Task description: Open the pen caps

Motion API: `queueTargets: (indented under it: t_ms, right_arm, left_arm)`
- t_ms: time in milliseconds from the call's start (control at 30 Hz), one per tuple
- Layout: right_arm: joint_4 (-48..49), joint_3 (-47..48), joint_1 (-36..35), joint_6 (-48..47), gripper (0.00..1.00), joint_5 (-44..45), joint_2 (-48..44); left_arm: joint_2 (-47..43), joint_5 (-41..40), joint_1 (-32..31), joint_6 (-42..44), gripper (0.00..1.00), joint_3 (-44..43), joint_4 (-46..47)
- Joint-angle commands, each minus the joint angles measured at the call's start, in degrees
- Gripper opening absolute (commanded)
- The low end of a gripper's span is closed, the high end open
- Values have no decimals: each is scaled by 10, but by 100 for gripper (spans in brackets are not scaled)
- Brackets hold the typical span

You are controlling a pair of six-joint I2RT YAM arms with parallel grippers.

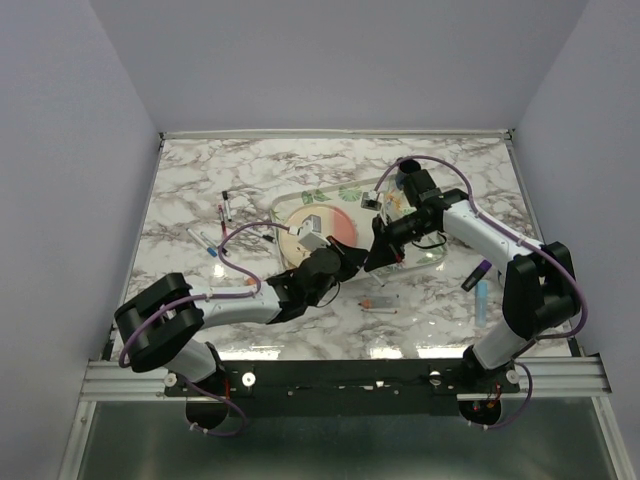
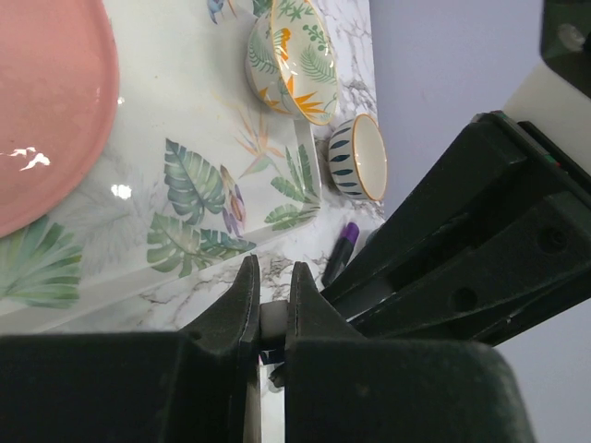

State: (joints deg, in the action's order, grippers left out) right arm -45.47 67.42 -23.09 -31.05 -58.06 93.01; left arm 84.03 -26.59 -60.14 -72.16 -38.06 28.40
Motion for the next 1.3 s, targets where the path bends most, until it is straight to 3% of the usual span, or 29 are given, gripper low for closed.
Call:
queueTargets:
  t_ms: [0, 33, 133, 400, 433, 500, 533, 633, 767, 900, 1033, 1267]
  right_arm:
    - [7, -1, -10, -15, 27, -11, 7]
    - [5, -1, -11, -18, 37, -14, 9]
    - [2, 1, -26, -21, 45, -19, 16]
    - [9, 1, -58, -16, 49, -17, 34]
    - [10, 1, -60, -16, 42, -21, 35]
    - [6, 7, -66, -17, 21, -25, 38]
    - [-1, 10, -68, -22, 1, -26, 42]
    - [-17, 13, -71, -31, 1, -18, 41]
    - [-23, 8, -78, -33, 1, 13, 42]
    - [-34, 19, -118, -35, 1, 47, 60]
    - [-35, 27, -127, -34, 1, 66, 61]
    - [-18, 11, -127, -48, 2, 169, 30]
  left_arm:
    - [-36, -36, -3, 32, 0, 41, 29]
    - [-40, -35, -2, 37, 0, 51, 40]
    - [-49, -29, -2, 37, 0, 60, 68]
    - [-56, -33, 0, 26, 0, 73, 106]
    - [-57, -36, 0, 26, 0, 75, 107]
    - [-62, -45, 0, 24, 0, 78, 108]
    - [-65, -52, 2, 24, 0, 85, 104]
    - [-98, -94, 18, 6, 0, 109, 60]
    - [-225, -98, 139, -22, 0, 200, 8]
    - [-339, -107, 206, -3, 0, 242, -83]
    - [-424, -118, 216, 7, 0, 250, -181]
    - [-568, -130, 221, -54, 0, 264, -443]
